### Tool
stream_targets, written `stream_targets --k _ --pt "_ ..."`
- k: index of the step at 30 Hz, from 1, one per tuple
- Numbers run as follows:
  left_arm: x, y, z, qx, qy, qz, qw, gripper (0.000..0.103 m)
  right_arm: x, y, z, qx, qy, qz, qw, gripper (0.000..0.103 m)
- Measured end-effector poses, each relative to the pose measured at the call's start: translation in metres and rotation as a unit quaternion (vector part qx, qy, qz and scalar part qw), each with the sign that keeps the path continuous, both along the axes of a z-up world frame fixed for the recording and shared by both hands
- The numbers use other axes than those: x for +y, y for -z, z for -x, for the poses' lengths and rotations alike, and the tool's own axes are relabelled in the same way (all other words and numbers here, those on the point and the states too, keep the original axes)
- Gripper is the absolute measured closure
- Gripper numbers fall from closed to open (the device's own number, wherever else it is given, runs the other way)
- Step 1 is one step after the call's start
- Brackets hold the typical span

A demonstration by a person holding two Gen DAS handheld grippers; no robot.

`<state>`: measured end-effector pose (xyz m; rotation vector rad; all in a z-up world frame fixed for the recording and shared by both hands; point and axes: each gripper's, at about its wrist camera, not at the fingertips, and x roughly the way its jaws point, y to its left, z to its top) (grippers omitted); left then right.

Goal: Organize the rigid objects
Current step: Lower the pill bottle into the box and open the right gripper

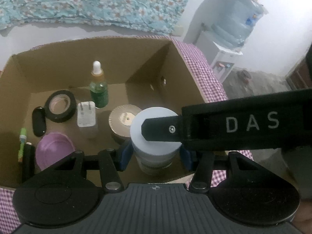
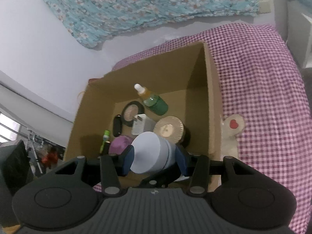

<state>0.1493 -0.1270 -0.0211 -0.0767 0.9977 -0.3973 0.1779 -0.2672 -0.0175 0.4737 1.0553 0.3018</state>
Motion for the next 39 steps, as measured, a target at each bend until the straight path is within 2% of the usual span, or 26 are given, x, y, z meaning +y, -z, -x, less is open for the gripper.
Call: stream_targets --k 4,7,11,15,24,30,32,39 --pt "-0.001 0.004 0.001 0.003 0.003 -0.002 1.0000 0.050 -0.001 0.000 0.002 -0.008 0.000 0.011 1.000 0.053" --pt "0.000 0.002 0.004 -0.004 0.005 -0.004 1.0000 0.045 -0.001 -0.002 0.004 -0.015 0.001 0.020 1.000 0.053" --pt "0.001 0.000 0.008 -0.016 0.005 -0.011 0.9998 0.030 -0.004 -0.004 0.008 -0.027 0.007 0.015 0.999 0.051" --pt "0.004 -0.003 0.010 -0.026 0.006 -0.014 0.9995 0.019 -0.009 -0.008 0.014 -0.043 0.020 -0.002 0.999 0.049" --pt "0.011 -0.024 0.024 -0.068 0.005 -0.016 0.9975 0.008 -0.019 -0.028 0.032 -0.079 0.051 -0.027 0.995 0.047" --pt "0.031 -0.041 0.037 -0.082 -0.003 -0.004 0.9967 0.005 -0.026 -0.049 0.054 -0.112 0.073 -0.032 0.990 0.040" --pt "0.044 -0.047 0.044 -0.088 -0.011 -0.003 0.9960 0.003 -0.027 -0.056 0.063 -0.124 0.081 -0.029 0.988 0.033" --pt "0.077 -0.063 0.065 -0.104 -0.055 -0.010 0.9931 0.000 -0.022 -0.073 0.100 -0.159 0.112 0.005 0.981 0.019"
